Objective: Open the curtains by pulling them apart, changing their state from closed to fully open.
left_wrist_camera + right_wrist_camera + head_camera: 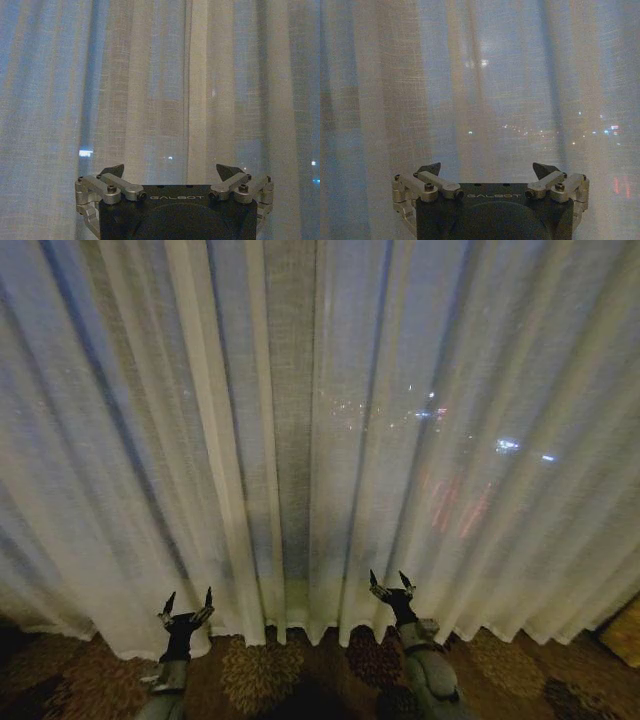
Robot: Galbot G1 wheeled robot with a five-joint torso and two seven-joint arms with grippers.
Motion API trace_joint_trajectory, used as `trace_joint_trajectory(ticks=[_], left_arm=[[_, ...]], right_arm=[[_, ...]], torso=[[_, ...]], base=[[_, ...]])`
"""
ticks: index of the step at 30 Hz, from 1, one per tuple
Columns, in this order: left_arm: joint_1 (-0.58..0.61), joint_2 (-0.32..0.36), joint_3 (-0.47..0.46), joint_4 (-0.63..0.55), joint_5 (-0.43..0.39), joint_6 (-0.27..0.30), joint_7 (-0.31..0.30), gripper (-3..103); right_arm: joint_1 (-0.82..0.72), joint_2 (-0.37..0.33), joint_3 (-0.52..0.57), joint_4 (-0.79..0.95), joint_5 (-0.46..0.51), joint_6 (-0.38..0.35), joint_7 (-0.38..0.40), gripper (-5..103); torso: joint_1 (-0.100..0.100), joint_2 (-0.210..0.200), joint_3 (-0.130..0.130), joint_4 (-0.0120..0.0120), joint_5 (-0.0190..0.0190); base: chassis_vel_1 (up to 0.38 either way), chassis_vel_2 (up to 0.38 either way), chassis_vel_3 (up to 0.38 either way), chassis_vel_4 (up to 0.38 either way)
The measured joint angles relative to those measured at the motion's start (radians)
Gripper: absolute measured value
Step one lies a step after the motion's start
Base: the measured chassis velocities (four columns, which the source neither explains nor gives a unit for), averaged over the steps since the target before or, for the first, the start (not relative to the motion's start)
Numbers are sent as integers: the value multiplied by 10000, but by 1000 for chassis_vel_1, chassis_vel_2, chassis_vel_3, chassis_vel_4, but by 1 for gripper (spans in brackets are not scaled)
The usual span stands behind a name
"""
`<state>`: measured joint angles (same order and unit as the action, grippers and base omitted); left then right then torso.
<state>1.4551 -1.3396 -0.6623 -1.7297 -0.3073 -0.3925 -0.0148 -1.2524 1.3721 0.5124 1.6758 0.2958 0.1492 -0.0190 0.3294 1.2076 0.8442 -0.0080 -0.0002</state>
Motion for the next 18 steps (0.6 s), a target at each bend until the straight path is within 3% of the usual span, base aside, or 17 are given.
trace_joint_trajectory(ticks=[13,18], left_arm=[[-5,0,1,0,0,0,0,100],[-6,0,0,0,0,1,0,100]], right_arm=[[170,60,-163,-251,-314,213,298,100],[267,37,-257,-336,-964,51,608,100]], torso=[[19,-9,7,0,4],[12,-8,5,-1,0]], base=[[-201,207,209,-199],[-51,48,26,-44]])
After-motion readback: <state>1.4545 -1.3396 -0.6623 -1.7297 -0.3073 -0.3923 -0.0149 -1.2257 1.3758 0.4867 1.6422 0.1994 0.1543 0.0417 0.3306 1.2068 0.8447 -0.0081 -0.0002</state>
